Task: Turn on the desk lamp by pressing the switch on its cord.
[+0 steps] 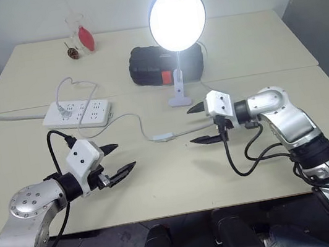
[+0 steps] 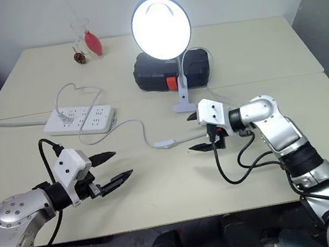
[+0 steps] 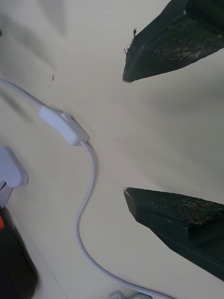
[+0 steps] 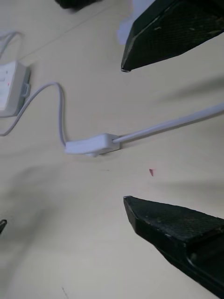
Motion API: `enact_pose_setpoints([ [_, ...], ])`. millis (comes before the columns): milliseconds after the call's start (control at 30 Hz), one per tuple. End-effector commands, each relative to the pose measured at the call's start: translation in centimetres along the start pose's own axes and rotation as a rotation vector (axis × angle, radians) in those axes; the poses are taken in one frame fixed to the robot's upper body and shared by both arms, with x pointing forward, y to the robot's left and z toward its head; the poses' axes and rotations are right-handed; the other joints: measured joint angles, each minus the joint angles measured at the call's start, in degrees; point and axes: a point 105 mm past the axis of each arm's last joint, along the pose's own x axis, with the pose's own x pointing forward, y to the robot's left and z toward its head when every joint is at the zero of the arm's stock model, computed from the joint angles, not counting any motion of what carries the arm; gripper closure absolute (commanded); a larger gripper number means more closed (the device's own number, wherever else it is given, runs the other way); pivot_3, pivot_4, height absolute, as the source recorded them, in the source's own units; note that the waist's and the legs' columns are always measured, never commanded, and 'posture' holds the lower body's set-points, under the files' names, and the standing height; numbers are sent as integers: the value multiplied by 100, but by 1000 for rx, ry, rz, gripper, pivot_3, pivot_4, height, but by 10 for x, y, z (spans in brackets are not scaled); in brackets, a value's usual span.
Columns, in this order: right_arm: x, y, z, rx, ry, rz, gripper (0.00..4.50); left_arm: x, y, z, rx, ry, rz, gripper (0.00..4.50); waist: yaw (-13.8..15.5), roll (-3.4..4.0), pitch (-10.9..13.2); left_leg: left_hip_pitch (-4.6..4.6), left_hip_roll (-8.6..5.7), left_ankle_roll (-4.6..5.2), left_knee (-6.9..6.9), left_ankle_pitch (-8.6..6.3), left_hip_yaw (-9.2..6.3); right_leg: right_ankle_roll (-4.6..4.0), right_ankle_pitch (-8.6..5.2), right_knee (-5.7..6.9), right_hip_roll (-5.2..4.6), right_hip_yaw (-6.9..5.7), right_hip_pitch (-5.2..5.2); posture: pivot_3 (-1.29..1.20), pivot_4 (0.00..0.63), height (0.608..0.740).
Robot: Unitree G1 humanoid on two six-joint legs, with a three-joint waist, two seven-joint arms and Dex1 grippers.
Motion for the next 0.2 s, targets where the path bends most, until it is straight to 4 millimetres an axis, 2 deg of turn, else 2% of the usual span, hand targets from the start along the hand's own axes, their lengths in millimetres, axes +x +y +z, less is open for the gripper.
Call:
enact_pose_setpoints([
  [33, -27, -3, 12, -30, -44, -72, 32, -10, 2, 8, 32, -3, 17, 756, 1, 0, 0, 0, 0, 0, 0, 0, 2, 0, 0, -2, -1, 1, 0, 0, 150, 740],
  [100, -40, 1, 10, -19, -38, -93, 32, -14, 0, 5, 24, 11, 13, 756, 2, 0, 0, -2, -1, 0, -1, 0, 3, 0, 0, -3, -1, 1, -1, 0, 150, 740],
  [200, -48, 6, 7, -23, -18, -98, 32, -17, -1, 5, 19, 9, 4, 756, 4, 0, 0, -1, -1, 0, -2, 0, 3, -4, -3, -3, -2, 1, -1, 0, 150, 740],
])
